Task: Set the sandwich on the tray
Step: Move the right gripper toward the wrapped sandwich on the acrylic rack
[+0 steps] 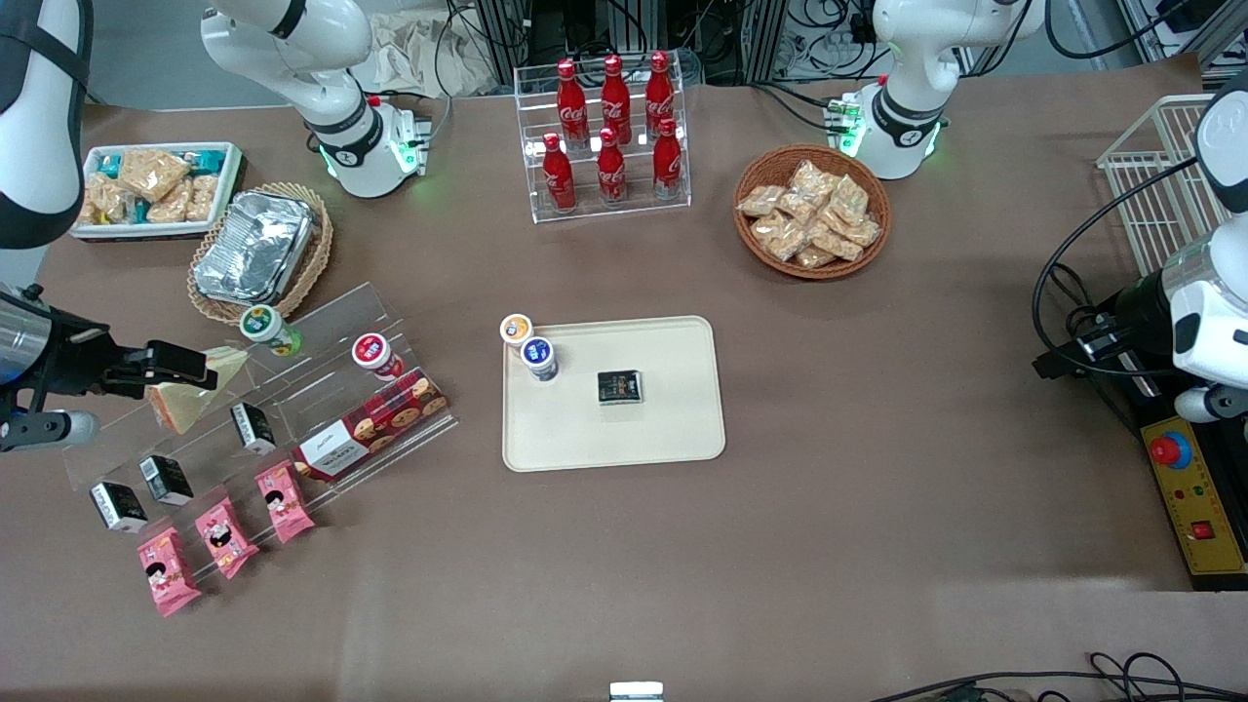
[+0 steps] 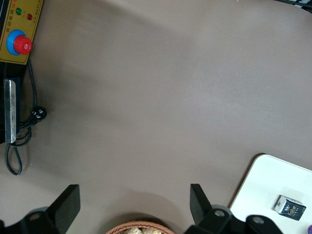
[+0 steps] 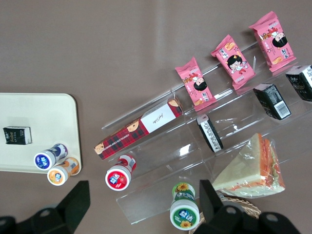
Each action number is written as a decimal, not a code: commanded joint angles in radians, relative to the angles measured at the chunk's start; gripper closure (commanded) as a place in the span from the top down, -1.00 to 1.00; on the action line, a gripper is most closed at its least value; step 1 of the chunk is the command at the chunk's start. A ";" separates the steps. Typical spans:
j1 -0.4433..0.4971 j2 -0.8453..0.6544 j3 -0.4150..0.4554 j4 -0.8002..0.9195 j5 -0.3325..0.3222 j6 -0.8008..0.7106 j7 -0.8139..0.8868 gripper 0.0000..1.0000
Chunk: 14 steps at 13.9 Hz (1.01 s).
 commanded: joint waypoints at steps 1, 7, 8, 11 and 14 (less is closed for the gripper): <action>-0.009 -0.006 0.004 -0.009 0.021 0.022 -0.016 1.00; -0.035 -0.008 -0.006 -0.009 0.021 0.016 -0.007 1.00; -0.037 -0.008 -0.013 -0.010 0.018 0.010 0.000 1.00; -0.079 -0.008 -0.036 -0.039 0.015 -0.011 -0.006 1.00; -0.116 -0.017 -0.039 -0.044 0.013 -0.091 -0.010 1.00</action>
